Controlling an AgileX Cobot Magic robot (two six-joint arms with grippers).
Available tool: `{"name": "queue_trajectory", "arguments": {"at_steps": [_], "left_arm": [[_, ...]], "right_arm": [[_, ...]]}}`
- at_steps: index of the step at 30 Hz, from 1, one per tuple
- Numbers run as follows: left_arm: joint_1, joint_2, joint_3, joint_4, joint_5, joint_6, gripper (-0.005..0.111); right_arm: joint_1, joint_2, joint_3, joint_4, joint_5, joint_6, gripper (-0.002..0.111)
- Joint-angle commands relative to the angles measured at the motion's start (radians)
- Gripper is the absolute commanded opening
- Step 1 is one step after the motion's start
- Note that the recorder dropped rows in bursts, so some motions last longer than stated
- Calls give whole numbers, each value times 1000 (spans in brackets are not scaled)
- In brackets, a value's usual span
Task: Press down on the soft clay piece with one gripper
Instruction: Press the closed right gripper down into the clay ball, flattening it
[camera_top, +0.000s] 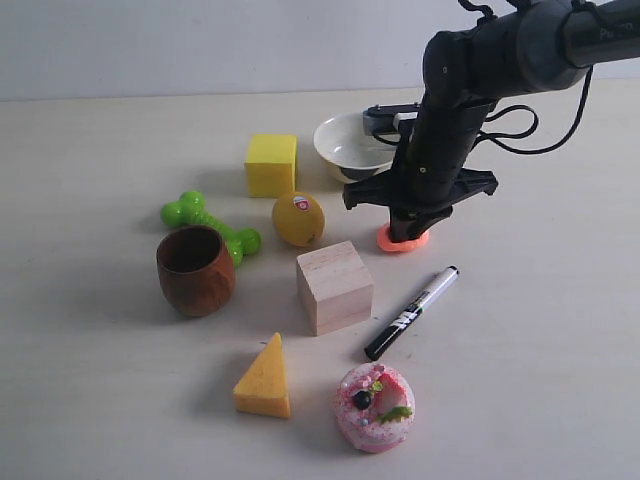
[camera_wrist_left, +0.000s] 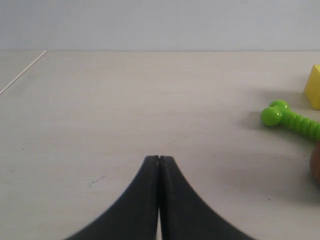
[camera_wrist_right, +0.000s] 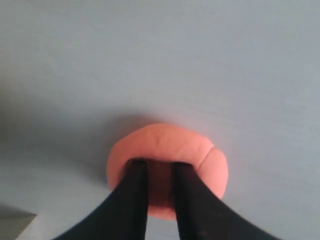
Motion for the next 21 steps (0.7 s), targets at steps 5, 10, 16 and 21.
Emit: {"name": "queue_trajectory", "arguments": {"at_steps": [5,10,16,21], "left_arm": [[-5,-7,0,-2,-8,-2,0],[-5,-7,0,-2,-8,-2,0],[-5,-7,0,-2,-8,-2,0],[-5,-7,0,-2,-8,-2,0]], "right_arm": [[-2,-12,1,4,-14,-35,0],[-2,-12,1,4,-16,-35,0],[-2,-12,1,0,-21,-35,0],[-2,-12,1,-6,-21,-35,2]]}}
